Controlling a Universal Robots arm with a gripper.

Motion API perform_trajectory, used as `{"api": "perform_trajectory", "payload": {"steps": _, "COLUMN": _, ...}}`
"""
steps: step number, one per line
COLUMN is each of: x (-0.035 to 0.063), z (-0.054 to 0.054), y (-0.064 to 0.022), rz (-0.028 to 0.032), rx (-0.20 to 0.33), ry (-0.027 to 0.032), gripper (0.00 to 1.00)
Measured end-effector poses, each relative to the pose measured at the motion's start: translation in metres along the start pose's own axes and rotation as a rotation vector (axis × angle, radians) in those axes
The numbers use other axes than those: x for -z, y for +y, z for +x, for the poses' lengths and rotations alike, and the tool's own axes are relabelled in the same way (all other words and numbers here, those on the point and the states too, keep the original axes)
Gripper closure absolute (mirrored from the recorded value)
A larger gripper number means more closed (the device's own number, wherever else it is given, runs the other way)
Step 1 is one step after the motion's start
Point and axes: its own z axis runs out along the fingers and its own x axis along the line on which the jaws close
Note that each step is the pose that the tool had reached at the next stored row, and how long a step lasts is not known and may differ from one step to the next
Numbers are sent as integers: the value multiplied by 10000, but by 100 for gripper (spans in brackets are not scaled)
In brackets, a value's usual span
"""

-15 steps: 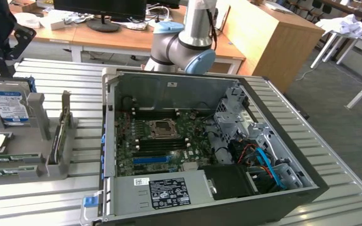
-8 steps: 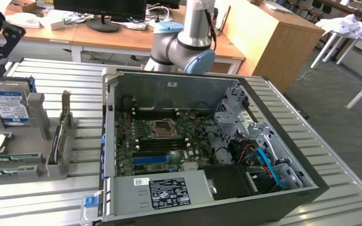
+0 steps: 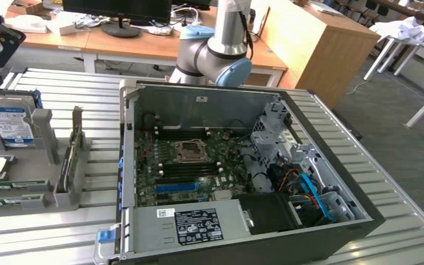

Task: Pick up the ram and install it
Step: 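Reach for the ram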

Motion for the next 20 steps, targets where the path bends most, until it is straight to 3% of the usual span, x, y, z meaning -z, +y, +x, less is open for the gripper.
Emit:
{"api": "perform_trajectory", "payload": {"steps": 6, "x": 2, "z": 58, "y": -3, "rz": 1, "rx": -1, "ry": 1, "gripper": 89}}
{"api": "perform_trajectory", "payload": {"steps": 20, "x": 4, "z": 55, "y": -54, "rz": 0, "rx": 0, "ry": 0, "gripper": 89}}
